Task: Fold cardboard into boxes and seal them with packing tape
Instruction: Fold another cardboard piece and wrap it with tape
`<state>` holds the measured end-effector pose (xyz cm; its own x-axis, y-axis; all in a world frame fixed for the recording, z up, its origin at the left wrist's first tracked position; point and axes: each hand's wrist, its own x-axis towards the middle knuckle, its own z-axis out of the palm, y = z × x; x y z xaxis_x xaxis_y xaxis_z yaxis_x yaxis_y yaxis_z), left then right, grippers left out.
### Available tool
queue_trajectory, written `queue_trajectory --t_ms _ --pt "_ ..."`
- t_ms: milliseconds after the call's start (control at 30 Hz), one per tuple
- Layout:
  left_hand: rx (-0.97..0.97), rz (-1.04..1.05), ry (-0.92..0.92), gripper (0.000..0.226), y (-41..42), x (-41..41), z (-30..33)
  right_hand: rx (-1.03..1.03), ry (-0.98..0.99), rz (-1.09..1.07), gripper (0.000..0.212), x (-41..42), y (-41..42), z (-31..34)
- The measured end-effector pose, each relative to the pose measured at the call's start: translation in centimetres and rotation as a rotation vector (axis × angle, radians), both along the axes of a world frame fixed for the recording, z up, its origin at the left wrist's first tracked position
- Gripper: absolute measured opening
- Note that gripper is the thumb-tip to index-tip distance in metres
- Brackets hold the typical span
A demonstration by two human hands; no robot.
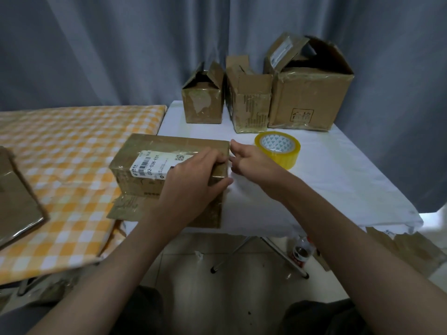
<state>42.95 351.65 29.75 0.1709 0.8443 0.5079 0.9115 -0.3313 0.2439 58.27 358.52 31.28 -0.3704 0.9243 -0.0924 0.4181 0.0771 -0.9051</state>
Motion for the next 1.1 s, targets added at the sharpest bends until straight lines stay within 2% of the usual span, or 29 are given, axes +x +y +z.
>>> queue_trajectory --t_ms 100,133,233,333,400,433,500,567,667,733,833,933,1000,1100 --pt "-0.125 -0.066 -0.119 0.062 0.4 -1.3 0.7 0.061 0.085 -0.141 0.025 0.7 -1.0 1.1" --pt "-0.154 -0.102 -0.139 0.067 0.6 -1.7 1.0 0.076 0.097 -0.167 0.02 0.7 -1.6 1.3" --pt "-0.147 -0.091 -0.157 0.069 0.9 -3.7 2.0 0.063 0.059 -0.135 0.034 0.7 -3.2 1.8" --pt "-0.081 0.236 -0.069 0.061 1.2 -7.1 2.4 0.052 -0.075 -0.053 0.055 0.4 -4.1 2.5" --pt "-0.158 0.434 -0.05 0.063 1.1 -9.2 2.6 0.056 -0.126 -0.013 0.057 0.0 -4.3 2.6" --pt "-0.211 0.466 -0.081 0.063 1.1 -9.9 2.6 0.06 -0.114 -0.012 0.054 -0.2 -4.2 2.5" --pt "-0.245 0.459 -0.116 0.06 0.9 -10.6 2.8 0.079 -0.065 -0.053 0.044 -0.5 -3.8 2.2" --pt "-0.172 0.466 -0.138 0.056 0.7 -10.8 3.0 0.12 -0.009 -0.14 0.036 -0.6 -2.8 2.2" --pt "-0.084 0.492 -0.243 0.051 0.6 -11.1 3.3 0.119 0.136 -0.286 0.04 -0.6 -0.7 1.8" --pt "-0.127 0.456 -0.248 0.046 0.9 -11.3 3.1 0.062 0.228 -0.369 0.043 -0.9 0.5 1.4" --pt "-0.169 0.416 -0.247 0.037 1.3 -11.1 2.7 0.006 0.343 -0.442 0.037 -1.5 1.3 0.6" --pt "-0.194 0.384 -0.324 0.029 1.3 -10.8 2.8 -0.054 0.37 -0.393 0.046 -2.2 1.1 0.1" --pt "-0.182 0.357 -0.373 0.031 1.1 -10.5 3.1 -0.087 0.401 -0.323 0.053 -2.7 0.8 -0.1" --pt "-0.147 0.318 -0.37 0.041 0.4 -10.2 3.8 -0.106 0.428 -0.289 0.079 -3.2 0.9 -0.1"
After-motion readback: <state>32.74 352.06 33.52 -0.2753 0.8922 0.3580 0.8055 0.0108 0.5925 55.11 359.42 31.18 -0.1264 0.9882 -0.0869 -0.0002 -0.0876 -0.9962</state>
